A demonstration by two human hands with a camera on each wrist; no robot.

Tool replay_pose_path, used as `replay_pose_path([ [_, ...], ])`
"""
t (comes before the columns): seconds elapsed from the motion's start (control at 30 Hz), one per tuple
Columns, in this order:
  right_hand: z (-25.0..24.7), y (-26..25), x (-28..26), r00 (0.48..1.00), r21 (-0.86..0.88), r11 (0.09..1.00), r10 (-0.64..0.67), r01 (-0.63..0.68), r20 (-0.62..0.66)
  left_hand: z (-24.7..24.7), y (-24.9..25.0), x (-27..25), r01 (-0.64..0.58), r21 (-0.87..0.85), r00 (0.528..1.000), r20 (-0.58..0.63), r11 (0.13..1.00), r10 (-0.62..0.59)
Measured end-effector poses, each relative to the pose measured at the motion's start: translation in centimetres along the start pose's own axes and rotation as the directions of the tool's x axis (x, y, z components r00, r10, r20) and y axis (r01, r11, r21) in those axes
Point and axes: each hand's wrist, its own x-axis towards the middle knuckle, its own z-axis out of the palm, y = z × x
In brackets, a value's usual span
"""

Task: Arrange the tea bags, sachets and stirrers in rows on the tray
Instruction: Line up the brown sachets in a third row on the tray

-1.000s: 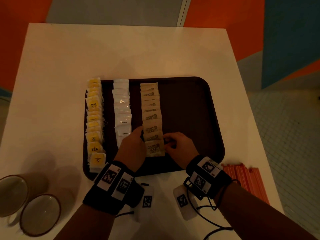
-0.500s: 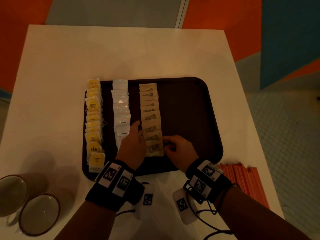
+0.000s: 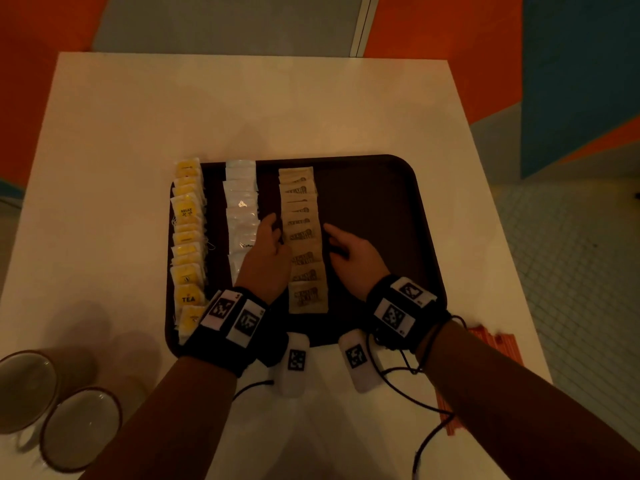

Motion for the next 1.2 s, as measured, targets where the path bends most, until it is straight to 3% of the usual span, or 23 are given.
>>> replay_pose_path([
  [0.13,0.0,-0.7,0.5,0.998,0.006,0.999,-0.054,0.054,0.032,0.2,0.3,-0.2,-0.019,0.037,1.000,0.024,0.999,0.018],
  [0.47,0.3,-0.5,0.5,0.999,0.021,1.000,-0.019,0.018,0.029,-0.4,0.3,0.6,-0.045,0.094,0.999,-0.010,0.995,0.046],
  [0.73,-0.2,0.0,0.0,0.997,-0.036,0.997,0.071,-0.072,-0.033,-1.1,0.6,-0.3,0.065,0.198,0.997,0.033,0.978,-0.073],
  [0.9,0.6,1.7,-1.4,0.994,-0.016,0.994,0.108,-0.108,-0.022,-0.5,-0.6,-3.4,0.130,0.149,0.983,0.111,0.980,-0.148],
  [1.2,1.4,1.7,-3.4,0.996,-0.019,0.996,0.090,-0.090,-0.012,-0.1,-1.7,-4.5,0.079,0.117,0.989,0.116,0.990,-0.093],
])
